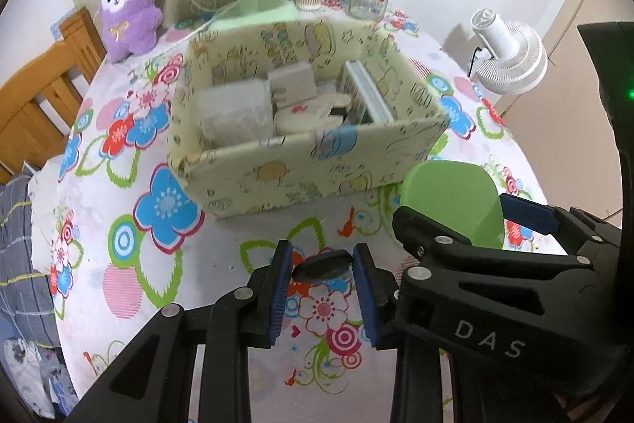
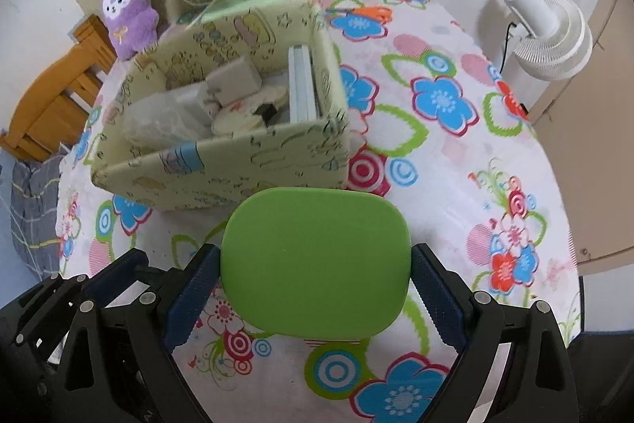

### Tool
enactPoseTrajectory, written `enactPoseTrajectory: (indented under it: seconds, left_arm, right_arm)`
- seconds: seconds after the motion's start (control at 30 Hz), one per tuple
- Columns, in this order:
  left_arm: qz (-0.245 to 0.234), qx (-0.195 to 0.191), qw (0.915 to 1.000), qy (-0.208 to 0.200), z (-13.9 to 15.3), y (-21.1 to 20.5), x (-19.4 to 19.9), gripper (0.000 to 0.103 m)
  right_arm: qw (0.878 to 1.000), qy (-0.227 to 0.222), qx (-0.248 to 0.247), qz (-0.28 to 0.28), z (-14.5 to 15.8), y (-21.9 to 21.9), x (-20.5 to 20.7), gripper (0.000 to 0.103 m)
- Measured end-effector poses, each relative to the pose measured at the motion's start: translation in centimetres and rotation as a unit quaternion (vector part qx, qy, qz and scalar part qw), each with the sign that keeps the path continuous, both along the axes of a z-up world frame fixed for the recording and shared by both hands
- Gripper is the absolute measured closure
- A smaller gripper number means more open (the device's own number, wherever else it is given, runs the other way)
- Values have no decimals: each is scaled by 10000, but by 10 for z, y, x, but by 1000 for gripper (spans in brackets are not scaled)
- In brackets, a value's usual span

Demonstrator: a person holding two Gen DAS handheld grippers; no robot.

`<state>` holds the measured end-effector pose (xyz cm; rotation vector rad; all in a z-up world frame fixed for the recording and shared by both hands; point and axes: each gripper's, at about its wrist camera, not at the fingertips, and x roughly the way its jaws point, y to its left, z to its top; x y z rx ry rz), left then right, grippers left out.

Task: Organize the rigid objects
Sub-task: 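Lift the key with the left gripper while the right lifts the green lid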

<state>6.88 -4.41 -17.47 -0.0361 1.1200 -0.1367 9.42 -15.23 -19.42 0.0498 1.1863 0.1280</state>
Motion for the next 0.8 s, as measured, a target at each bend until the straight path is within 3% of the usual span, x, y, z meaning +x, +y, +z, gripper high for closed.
enactPoseTrajectory:
  seconds: [0.4, 0.57, 0.7, 0.8]
  left_arm:
    - [-51, -42, 9994, -333, 23, -7, 2, 73]
    - [65, -166, 9998, -131, 7, 1, 0, 71]
    - [188, -133, 9997, -116, -5, 9, -3, 60]
    - [180, -113, 9998, 51, -19, 13, -2, 59]
  right_arm:
    - [9995, -312, 11, 60, 32, -6, 0, 8]
    - [9996, -280, -36, 79, 26, -10, 1, 8]
    - [9995, -267, -131, 129, 16, -13, 1, 8]
    - [9994, -240, -179, 159, 9, -13, 1, 8]
